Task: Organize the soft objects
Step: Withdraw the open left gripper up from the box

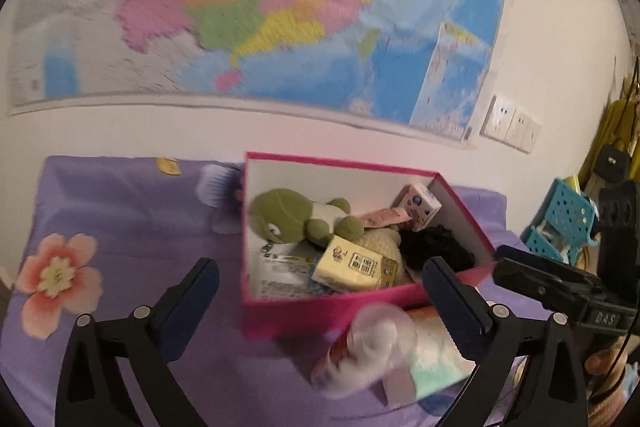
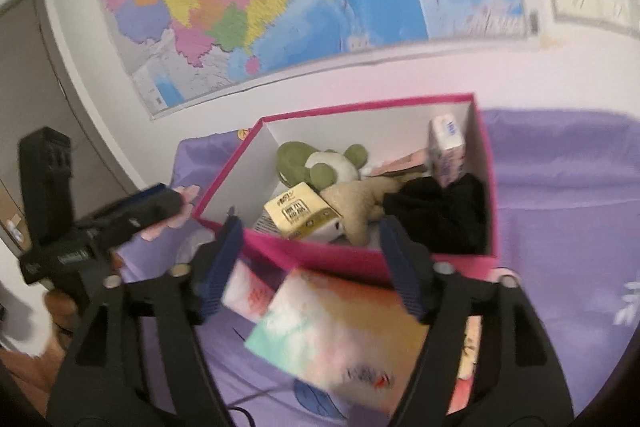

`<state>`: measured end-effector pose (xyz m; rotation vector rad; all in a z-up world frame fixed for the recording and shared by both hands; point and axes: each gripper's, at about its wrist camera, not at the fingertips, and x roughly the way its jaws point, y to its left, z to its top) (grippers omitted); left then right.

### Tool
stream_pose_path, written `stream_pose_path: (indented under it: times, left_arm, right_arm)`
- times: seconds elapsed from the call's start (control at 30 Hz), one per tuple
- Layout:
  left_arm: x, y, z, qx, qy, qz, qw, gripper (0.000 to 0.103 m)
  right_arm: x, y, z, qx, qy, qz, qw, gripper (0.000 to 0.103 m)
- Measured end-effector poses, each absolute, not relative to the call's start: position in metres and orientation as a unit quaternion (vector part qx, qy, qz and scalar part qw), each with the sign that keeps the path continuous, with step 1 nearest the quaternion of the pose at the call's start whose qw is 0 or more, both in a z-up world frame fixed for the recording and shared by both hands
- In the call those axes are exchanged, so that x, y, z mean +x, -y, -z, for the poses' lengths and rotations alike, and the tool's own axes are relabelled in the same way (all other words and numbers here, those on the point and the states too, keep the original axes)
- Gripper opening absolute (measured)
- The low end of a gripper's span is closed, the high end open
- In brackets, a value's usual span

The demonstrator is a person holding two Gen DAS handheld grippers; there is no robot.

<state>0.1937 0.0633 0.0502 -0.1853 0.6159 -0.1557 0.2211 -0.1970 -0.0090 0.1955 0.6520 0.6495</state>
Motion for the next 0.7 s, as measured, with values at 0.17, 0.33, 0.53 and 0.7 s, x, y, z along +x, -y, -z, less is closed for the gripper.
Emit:
stream_pose_path:
  times: [0.17,0.33,0.53,0.7]
  left_arm:
    - [0.152,-0.056,-0.043,-0.051,-0.302,0.036,0.951,0.103]
    - [0.131,-0.046,-0.027,-0.037,-0.327,0.019,0.944,0.103]
    - [0.117,-0.038,-0.016,-0.049,-0.338,0.013,0.94,0.103]
    - [0.106,-0.022,-0.017,-0.021,-0.323,0.011,0.946,0.103]
  right_arm:
    - [0.175,0.199,0.009,0.031,-0.269,-0.274,0.923,0.097]
    - [0.144,0.195,0.028,-0.001,-0.27,-0.242,0.932,0.098]
    - [0.127,0.195,0.049,0.009,-0.297,-0.224,0.928,0.098]
    - [0.118,0.193,0.059,0.01,-0.308,-0.217,0.926,0.098]
